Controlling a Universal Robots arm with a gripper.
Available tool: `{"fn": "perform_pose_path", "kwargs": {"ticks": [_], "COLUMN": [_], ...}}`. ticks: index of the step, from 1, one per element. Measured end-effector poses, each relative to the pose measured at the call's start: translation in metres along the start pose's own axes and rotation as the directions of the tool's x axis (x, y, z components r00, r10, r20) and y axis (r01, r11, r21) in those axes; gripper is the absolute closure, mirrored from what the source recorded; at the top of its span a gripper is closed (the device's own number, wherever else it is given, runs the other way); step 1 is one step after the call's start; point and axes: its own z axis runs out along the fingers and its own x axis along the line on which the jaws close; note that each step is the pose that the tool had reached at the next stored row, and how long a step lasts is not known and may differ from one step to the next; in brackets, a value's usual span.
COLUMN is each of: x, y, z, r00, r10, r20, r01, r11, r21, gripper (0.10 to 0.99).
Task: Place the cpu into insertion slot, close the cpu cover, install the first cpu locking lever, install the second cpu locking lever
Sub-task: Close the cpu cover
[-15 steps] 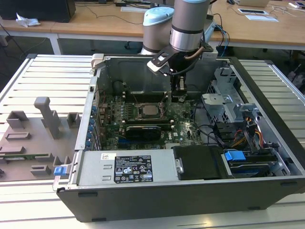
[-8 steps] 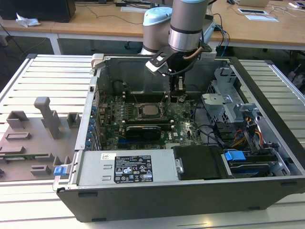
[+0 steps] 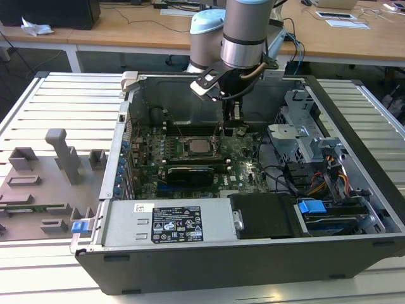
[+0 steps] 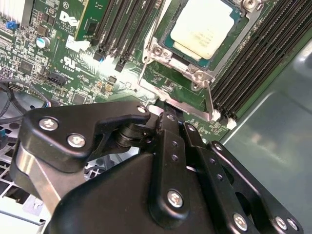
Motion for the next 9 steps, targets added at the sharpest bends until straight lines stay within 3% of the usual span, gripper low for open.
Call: {"fn": "perform_pose_path", "kwargs": {"ticks": [9], "x": [-0.0001], "y": [-0.0054], "z": [0.0004], "r00": [1.0000], "r10": [0.000], "r20": [0.0000], "r01": [0.000], "r11": [1.0000], "r21": [0.000], "gripper": [0.980]}}
